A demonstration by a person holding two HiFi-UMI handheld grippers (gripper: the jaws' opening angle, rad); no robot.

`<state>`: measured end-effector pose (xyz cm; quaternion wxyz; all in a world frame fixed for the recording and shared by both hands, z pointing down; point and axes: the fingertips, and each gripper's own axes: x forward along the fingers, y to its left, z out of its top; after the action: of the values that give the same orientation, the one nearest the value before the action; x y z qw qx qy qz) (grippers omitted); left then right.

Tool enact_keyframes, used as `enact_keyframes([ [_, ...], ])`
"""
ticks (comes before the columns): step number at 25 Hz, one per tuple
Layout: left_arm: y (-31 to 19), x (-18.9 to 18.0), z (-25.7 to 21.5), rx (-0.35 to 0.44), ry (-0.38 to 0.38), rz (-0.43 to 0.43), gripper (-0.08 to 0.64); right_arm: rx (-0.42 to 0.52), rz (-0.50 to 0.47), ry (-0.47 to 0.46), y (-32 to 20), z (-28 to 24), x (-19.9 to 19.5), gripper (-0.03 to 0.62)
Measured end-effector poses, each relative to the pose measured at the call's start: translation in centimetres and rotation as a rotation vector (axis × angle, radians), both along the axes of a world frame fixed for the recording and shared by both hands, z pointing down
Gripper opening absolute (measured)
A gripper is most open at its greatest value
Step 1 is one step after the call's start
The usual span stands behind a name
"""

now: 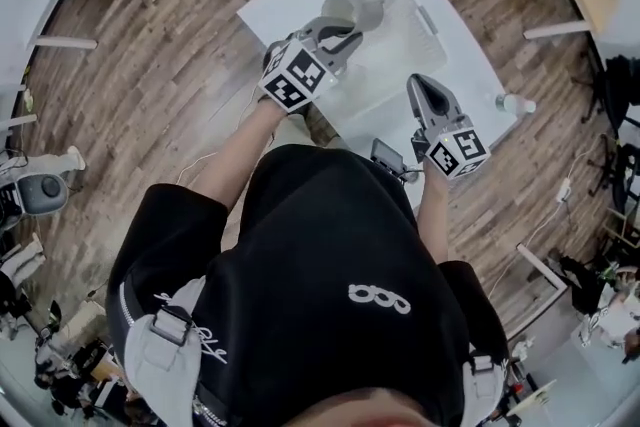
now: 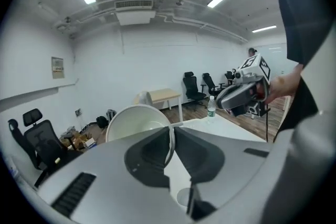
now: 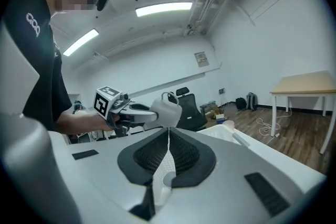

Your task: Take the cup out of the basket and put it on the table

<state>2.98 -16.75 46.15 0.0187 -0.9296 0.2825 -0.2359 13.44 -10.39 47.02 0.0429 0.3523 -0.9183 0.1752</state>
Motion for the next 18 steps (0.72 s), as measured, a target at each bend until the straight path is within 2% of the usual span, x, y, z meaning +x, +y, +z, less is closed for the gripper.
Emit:
enact_keyframes([
  [4,1.6,-4.8,-2.2,0.009,0.081,-0.122,0.032,0.031,-0.085,0.003,-1.0,-1.3,-2.8,0.026],
  [8,2.7,-8.2,-2.6,0.002,0.107,-0.210,0.032,0.035,-0.157,0.005,-1.3,-1.7,-5.2,0.026],
  [12,2.7,-9.9,-2.6,-0.004,0.115,-0.255,0.032,0.027,-0.199,0.009,-1.6,-1.7,-6.8,0.026],
  [18,3.0,-11.2,-2.5,-0.006,0.117,-0.275,0.032,0.027,-0.222,0.018,-1.8,-1.4,-8.2,0.026],
])
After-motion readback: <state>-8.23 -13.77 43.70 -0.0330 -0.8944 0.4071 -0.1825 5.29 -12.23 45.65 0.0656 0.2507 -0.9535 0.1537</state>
